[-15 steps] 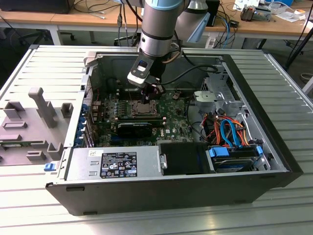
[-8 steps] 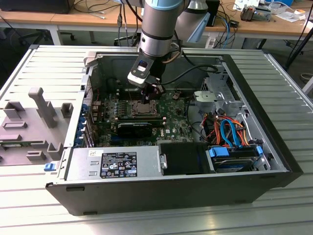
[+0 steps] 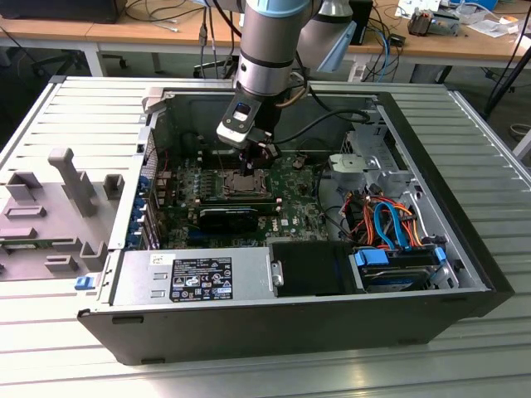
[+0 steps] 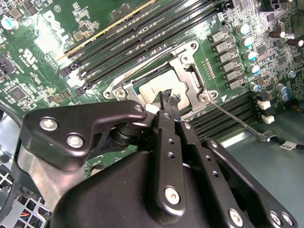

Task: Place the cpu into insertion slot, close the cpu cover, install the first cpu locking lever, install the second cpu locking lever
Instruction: 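Install the first cpu locking lever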

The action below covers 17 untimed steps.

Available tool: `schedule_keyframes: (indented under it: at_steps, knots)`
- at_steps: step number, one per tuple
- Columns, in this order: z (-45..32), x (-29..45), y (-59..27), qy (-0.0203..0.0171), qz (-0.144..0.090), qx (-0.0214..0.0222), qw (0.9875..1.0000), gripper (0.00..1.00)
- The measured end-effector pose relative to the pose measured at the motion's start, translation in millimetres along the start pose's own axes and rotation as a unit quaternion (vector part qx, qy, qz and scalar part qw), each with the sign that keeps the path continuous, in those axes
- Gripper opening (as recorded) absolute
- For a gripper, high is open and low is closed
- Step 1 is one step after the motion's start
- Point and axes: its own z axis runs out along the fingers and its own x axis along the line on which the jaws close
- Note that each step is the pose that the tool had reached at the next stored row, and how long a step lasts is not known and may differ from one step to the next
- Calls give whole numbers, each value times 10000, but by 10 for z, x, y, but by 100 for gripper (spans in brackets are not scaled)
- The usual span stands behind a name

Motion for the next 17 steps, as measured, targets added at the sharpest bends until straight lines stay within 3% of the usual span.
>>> schedule_keyframes:
  at_steps: [17]
  knots:
    - [0,0,0,-5,-46,1,10000,11]
